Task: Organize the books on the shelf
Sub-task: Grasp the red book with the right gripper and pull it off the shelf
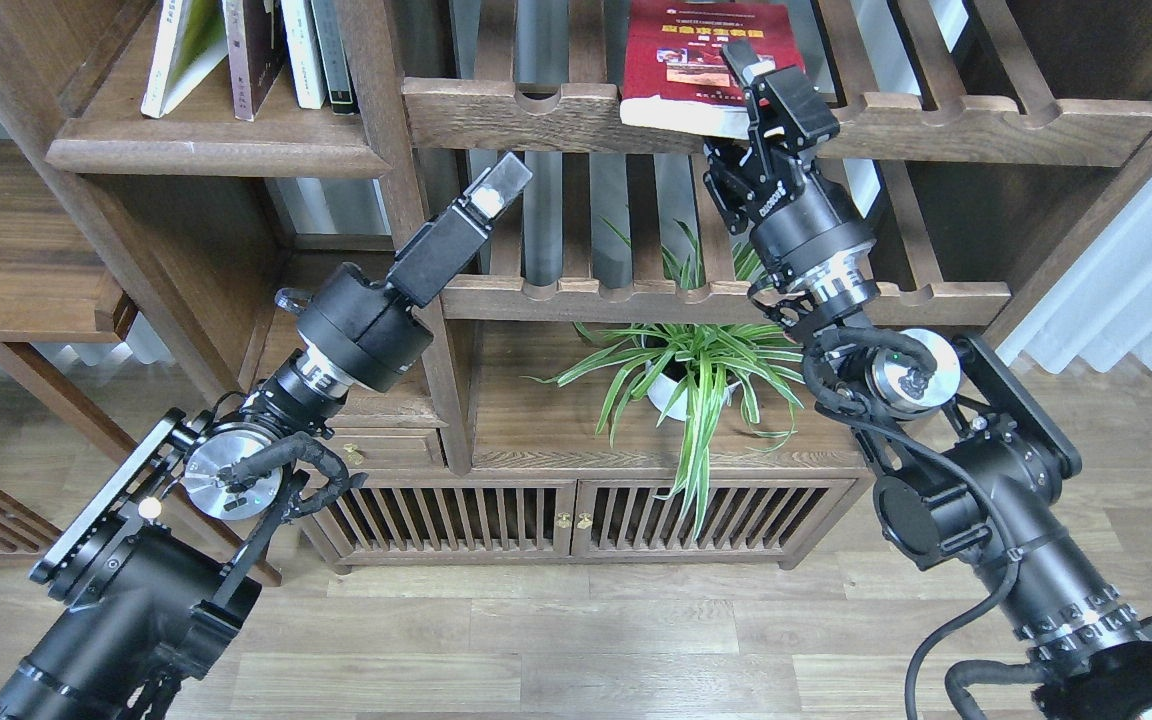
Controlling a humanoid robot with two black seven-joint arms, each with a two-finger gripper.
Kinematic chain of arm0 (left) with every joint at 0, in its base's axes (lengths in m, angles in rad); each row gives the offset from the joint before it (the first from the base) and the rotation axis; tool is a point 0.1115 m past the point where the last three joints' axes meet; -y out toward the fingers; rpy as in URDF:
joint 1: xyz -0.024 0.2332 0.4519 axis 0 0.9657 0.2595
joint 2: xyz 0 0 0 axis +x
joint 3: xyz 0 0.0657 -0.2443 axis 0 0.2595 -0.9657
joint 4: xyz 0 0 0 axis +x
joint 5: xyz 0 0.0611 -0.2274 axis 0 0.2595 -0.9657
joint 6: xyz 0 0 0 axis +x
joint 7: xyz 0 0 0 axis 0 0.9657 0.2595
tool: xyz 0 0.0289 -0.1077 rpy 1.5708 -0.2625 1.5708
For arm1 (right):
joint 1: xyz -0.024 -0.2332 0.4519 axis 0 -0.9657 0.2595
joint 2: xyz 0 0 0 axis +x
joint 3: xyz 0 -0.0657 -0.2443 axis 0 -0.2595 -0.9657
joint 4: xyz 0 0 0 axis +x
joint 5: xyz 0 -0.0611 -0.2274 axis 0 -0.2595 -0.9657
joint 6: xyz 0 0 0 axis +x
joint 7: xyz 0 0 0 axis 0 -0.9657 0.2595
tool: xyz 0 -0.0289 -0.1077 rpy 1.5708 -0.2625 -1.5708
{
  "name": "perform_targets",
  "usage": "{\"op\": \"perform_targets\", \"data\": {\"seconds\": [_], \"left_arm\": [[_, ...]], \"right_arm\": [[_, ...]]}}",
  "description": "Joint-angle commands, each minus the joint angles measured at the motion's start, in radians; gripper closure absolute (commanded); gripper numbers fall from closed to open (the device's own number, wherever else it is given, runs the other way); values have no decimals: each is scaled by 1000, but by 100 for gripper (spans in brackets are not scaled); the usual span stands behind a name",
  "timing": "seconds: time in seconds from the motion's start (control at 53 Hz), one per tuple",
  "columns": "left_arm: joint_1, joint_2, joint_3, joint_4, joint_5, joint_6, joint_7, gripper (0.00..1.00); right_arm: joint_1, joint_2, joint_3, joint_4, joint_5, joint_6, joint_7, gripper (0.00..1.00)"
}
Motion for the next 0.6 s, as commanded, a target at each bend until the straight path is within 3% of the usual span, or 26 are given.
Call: {"op": "perform_targets", "data": {"seconds": [0.0, 0.321, 0.491, 0.585], "left_arm": [[1, 0, 0, -1, -1, 0, -3, 1], [12, 0, 1, 0, 1, 0, 2, 1], [44, 0, 4, 0, 1, 0, 2, 1], [67, 0, 0, 2, 4, 0, 0, 0]], "right_arm": [[3, 1, 0, -1, -1, 1, 0, 43], [-8, 1, 0, -4, -6, 8, 2, 60], [-16, 3, 3, -7, -4, 47, 44, 81], [-16, 6, 3, -24, -4, 105, 45, 93]]}}
